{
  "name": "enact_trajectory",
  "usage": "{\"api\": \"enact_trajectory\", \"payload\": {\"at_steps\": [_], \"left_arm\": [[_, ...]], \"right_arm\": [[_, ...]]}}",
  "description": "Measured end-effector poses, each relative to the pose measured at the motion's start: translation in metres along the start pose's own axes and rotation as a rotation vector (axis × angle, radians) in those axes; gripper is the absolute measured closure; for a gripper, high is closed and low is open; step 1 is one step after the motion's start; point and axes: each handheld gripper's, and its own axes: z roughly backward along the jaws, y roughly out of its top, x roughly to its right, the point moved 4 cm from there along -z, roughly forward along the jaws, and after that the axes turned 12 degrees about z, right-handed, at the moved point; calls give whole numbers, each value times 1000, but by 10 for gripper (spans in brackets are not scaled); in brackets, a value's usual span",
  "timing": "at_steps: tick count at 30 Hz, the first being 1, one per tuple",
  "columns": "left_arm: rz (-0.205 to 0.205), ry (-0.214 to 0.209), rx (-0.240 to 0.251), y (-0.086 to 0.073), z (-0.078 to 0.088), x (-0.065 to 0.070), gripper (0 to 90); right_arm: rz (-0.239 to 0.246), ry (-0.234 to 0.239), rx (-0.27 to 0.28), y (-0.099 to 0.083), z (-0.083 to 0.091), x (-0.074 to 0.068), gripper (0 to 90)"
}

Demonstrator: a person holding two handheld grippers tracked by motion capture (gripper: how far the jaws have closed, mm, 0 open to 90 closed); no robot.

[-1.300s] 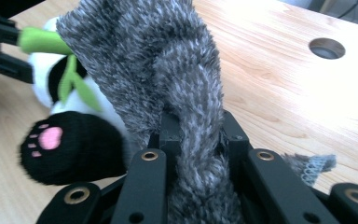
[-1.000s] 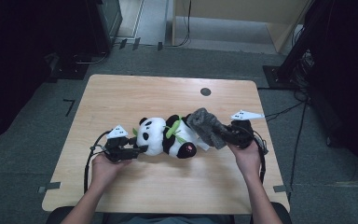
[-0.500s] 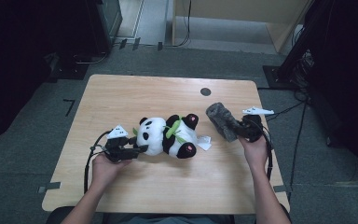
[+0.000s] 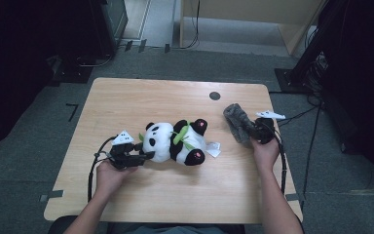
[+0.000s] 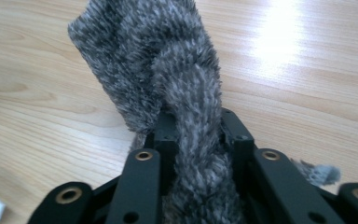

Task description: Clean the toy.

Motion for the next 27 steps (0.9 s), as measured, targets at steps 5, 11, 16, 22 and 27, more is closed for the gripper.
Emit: {"api": "enact_trajectory", "payload": {"at_steps": [5, 11, 16, 22, 27], "left_arm": [[-1, 0, -1, 0, 0, 0, 433], [1, 0, -3, 0, 0, 0, 423], [13, -7, -3, 0, 0, -1, 398], [11, -5, -7, 0, 0, -1, 373], [3, -8, -5, 0, 0, -1, 369]], "right_arm": [[26, -16, 10, 0, -3, -1, 571], [3, -26, 62, 5, 4, 0, 428], [-5, 2, 100, 11, 14, -4, 374], [30, 21, 101, 17, 22, -17, 348], [42, 48, 116, 22, 36, -31, 336]]}}
